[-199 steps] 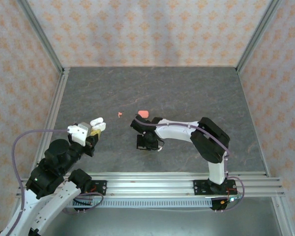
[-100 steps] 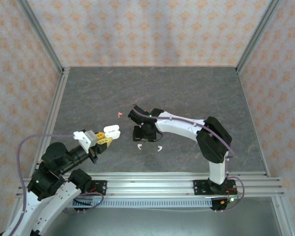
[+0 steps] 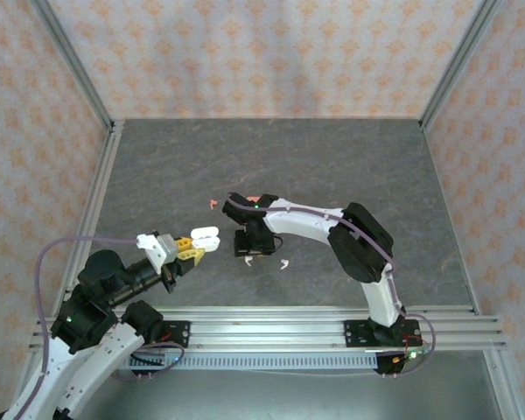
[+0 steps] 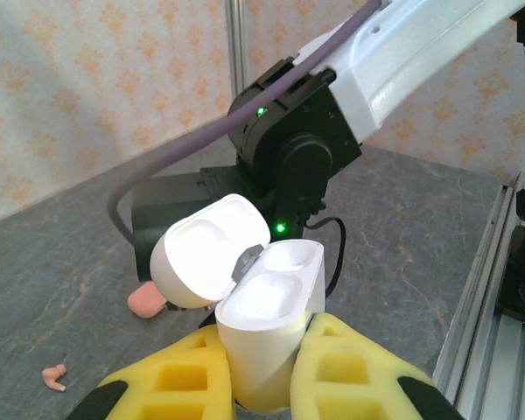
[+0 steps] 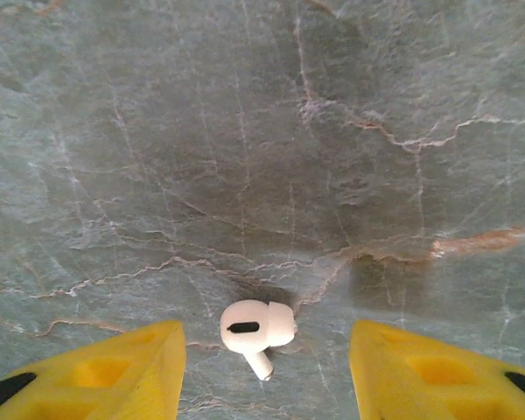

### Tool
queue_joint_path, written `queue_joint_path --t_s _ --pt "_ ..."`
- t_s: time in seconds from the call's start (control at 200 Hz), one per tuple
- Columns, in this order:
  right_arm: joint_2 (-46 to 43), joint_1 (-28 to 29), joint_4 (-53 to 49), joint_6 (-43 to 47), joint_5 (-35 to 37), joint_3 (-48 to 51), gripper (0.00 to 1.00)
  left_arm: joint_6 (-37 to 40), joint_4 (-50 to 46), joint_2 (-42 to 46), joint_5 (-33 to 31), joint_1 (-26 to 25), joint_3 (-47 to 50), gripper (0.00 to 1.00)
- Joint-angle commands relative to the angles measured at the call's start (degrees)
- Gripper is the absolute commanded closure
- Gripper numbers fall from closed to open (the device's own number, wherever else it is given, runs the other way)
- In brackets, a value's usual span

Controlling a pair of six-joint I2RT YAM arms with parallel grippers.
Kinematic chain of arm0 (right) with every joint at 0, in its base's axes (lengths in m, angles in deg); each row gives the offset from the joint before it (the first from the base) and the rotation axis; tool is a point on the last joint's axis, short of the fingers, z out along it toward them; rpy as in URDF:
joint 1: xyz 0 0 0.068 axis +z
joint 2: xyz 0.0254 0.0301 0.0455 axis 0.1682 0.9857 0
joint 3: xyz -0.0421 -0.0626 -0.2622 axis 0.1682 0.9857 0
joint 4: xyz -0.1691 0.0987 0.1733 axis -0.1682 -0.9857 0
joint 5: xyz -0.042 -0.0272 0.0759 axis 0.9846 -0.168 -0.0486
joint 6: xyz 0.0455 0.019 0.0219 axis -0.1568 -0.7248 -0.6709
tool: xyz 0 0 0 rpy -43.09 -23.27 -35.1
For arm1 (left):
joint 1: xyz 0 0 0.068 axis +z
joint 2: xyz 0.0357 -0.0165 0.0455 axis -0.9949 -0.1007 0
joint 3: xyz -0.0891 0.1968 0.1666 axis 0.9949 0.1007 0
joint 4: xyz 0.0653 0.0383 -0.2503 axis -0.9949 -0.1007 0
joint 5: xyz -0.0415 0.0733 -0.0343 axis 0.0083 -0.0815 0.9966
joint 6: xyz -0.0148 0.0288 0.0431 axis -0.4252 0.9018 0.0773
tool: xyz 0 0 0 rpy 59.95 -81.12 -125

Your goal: Insert the wireless bluetooth earbuds into the charging case

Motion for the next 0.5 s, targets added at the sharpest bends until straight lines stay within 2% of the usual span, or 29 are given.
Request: queue_joint_path --t_s 0.0,0.495 --pt "1.64 0.01 -2.05 1.70 -0.01 -2.13 0.48 -0.28 3.21 -1.30 0.70 0.28 0.17 1.00" --pt "3.61 0.01 -1.75 2.46 -1.34 -1.79 0.68 -0.45 4.04 -1.48 -1.37 0.28 1.48 1.00"
